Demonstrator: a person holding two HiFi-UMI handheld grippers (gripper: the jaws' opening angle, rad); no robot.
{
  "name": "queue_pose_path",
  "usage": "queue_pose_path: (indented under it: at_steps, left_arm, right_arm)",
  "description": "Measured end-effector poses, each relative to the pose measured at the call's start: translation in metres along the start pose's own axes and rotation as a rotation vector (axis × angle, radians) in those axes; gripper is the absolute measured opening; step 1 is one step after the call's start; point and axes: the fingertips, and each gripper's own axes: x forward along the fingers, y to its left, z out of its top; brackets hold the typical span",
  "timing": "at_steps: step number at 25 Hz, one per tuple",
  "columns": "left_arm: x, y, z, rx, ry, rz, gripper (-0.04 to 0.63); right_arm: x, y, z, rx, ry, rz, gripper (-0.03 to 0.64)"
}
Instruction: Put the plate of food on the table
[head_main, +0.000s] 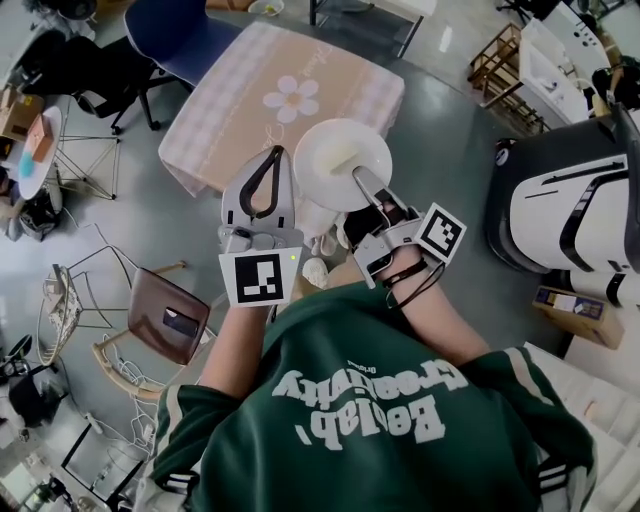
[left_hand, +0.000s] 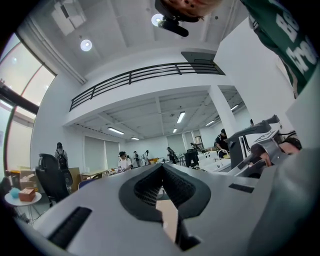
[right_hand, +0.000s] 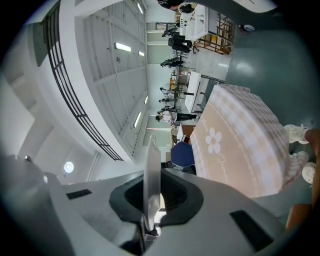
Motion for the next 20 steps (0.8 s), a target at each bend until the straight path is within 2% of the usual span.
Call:
queue_pose_path:
  at_steps: [7, 12, 20]
  left_arm:
    - [0.038, 0.016, -0.008, -0.009, 0.024, 0.060, 0.009]
    - [0.062, 0.028, -0.010, -0.064, 0.020, 0.085, 0.009]
    - [0.093, 0.036, -0.032, -0.101, 0.059, 0.060, 0.009]
  right_arm:
    - [0.039, -0.007, 0.024, 0.011, 0.078, 0.003, 0.023]
    - [0.073, -0.005, 0.037, 0.018, 0.125, 0.010, 0.023]
    - [0.109, -0.007, 0.055, 0.039, 0.156, 0.025, 0.023]
